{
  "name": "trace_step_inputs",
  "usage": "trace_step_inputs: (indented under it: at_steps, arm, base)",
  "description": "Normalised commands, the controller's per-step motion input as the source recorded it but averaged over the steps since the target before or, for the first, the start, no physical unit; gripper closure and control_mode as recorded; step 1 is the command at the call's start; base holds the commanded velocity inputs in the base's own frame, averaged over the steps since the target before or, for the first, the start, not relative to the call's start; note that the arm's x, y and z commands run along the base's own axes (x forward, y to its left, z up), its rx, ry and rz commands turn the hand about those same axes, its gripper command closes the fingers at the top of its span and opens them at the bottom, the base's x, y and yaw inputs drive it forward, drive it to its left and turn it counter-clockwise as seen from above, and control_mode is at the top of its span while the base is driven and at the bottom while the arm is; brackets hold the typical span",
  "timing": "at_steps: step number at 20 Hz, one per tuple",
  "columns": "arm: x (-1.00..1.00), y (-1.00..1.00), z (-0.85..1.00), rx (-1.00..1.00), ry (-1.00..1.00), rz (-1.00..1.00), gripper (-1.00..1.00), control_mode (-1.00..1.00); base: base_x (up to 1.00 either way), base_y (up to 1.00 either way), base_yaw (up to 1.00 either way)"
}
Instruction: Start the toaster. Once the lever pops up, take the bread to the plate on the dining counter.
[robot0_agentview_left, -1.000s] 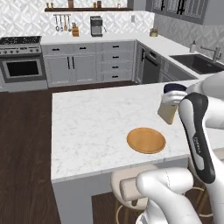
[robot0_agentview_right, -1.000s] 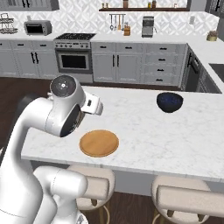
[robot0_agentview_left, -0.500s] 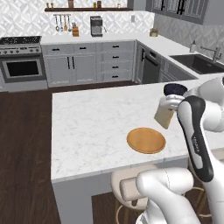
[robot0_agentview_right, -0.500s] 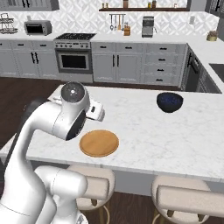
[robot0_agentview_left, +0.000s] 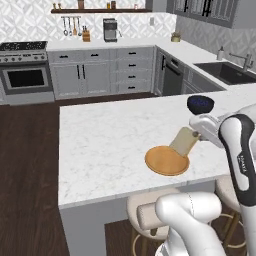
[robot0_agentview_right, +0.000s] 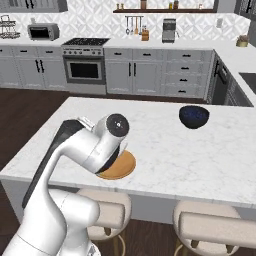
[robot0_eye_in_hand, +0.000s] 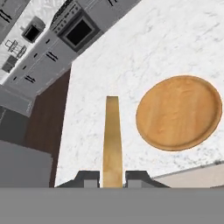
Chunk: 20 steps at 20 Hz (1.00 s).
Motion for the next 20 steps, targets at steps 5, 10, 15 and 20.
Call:
trace_step_inputs:
  at_steps: [5,10,15,20]
  arm:
    - [0.19,-0.15,-0.46,0.19,0.25,0.00,1.00,-1.00]
    - [0.65,-0.05,-0.43,0.15,0.24,0.00,1.00,-1.00]
    - [0.62,-0.01,-0.26,0.07,0.08,0.00,1.00,-1.00]
    - [0.39,0.00,-0.24,0.00,0.00,0.00,1.00,-1.00]
  base:
    - [0.00,0.00,0.00]
    - [0.00,0.00,0.00]
    - [0.00,0.00,0.00]
    - [0.00,0.00,0.00]
